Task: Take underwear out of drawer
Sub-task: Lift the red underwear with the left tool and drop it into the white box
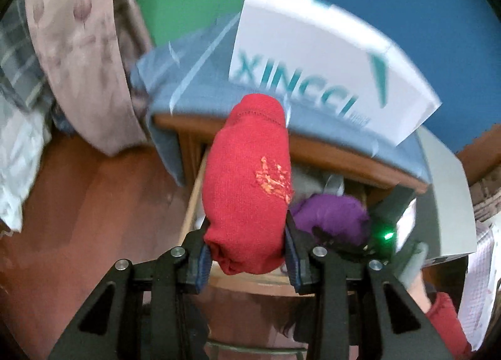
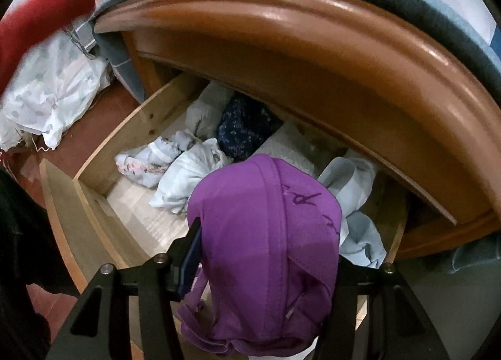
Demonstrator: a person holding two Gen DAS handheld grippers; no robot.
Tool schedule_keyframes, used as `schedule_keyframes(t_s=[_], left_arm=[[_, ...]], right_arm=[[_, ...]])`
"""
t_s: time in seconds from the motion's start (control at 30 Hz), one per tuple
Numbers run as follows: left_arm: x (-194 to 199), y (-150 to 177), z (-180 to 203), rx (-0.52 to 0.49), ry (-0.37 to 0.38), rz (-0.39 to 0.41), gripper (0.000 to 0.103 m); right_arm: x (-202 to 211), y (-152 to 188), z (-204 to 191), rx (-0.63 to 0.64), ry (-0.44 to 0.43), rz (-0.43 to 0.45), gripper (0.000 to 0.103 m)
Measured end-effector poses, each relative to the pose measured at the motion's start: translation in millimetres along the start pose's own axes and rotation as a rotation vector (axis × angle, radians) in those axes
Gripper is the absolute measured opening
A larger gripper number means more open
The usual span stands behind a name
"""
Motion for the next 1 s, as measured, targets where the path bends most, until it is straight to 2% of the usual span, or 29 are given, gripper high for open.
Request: schedule_keyframes(t_s=[0.23, 0.33, 0.47, 0.67, 0.73, 0.93, 1.0], left_arm=[[67.1, -54.4, 33.3, -0.079, 0.039, 0.159, 0.036], [81.9, -84.8, 55.9, -0.108, 0.059, 0.218, 0.036], [82.4, -126.1, 82.4, -0.148, 0.071, 0.246, 0.036], [46.0, -174.7, 122.9, -0.227, 0.063, 0.213, 0.036], [23.2, -186.2, 131.2, -0.239, 0.059, 0.167, 0.036], [-42.1, -207.8, 133.1, -0.223, -0.023, 0.12, 0.036], [-59.0, -211.8, 132.5, -0.222, -0.029, 0.096, 0.036]], right_arm=[[7.0, -1.5, -3.2, 0.001, -0.001, 0.028, 0.055], [12.0, -2.5, -3.8, -0.004, -0.002, 0.05, 0.055], [17.5, -3.1, -1.1, -0.018, -0.01, 0.066, 0.055], [18.2, -5.6, -4.0, -0.015, -0.021, 0.078, 0.055], [18.2, -6.1, -4.1, -0.014, -0.026, 0.078, 0.055], [19.3, -6.3, -2.7, -0.02, -0.043, 0.083, 0.055], [18.6, -6.8, -3.8, -0.014, -0.048, 0.081, 0.055]])
Point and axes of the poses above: each gripper's, at about its wrist camera, not at the fingertips, and x roughly against the way its jaws point, z to its right, y to its underside, the point moved 3 cm from there along -x, roughly the way its jaws point, and after that the axes turned 13 degrees about x, right-handed, at the moved point
